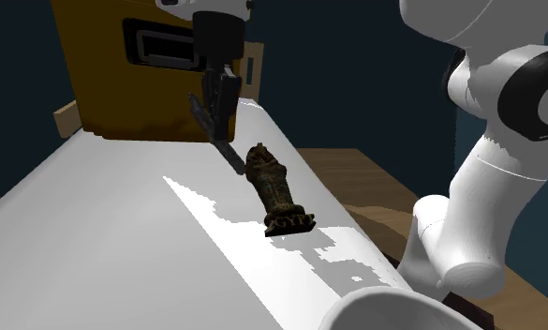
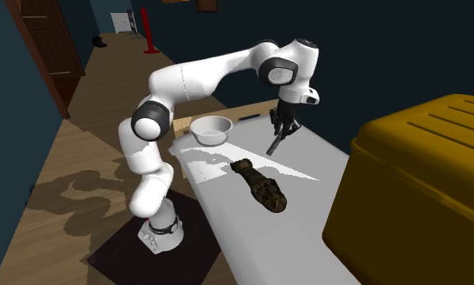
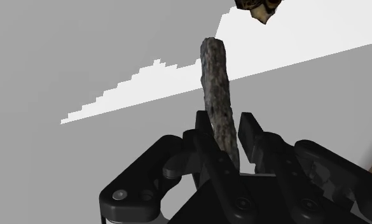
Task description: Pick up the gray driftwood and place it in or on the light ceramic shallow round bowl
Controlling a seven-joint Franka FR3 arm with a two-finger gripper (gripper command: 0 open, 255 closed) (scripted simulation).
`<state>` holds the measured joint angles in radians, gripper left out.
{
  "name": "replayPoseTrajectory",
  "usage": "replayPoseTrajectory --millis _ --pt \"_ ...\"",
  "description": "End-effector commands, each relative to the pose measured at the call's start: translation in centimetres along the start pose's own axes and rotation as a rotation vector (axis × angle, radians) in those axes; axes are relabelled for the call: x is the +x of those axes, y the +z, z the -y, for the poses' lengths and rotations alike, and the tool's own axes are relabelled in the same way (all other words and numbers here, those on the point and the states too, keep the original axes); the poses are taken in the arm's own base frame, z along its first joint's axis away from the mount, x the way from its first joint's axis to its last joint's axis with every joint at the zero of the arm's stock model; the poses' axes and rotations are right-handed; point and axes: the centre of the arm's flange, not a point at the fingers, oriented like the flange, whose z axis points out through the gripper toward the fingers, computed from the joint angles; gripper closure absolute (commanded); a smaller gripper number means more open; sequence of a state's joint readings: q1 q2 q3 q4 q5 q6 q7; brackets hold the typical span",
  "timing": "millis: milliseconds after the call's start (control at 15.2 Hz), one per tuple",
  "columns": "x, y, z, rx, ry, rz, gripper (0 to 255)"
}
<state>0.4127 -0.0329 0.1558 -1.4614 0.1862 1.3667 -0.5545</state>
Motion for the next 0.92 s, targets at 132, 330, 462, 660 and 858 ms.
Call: replayPoseTrajectory --millis 132,330,462,660,858 --pt "-1.1 1.2 4.9 0.0 0.001 0.0 255" --pt "-1.8 1.9 8.7 0.0 0.001 0.0 255" --pt "-2.3 2.3 11.3 0.0 0.001 0.0 255" --pt "-3.1 3.0 15.1 0.0 0.001 0.0 255" --pt "-3.8 3.8 18.9 0.0 0.001 0.0 255"
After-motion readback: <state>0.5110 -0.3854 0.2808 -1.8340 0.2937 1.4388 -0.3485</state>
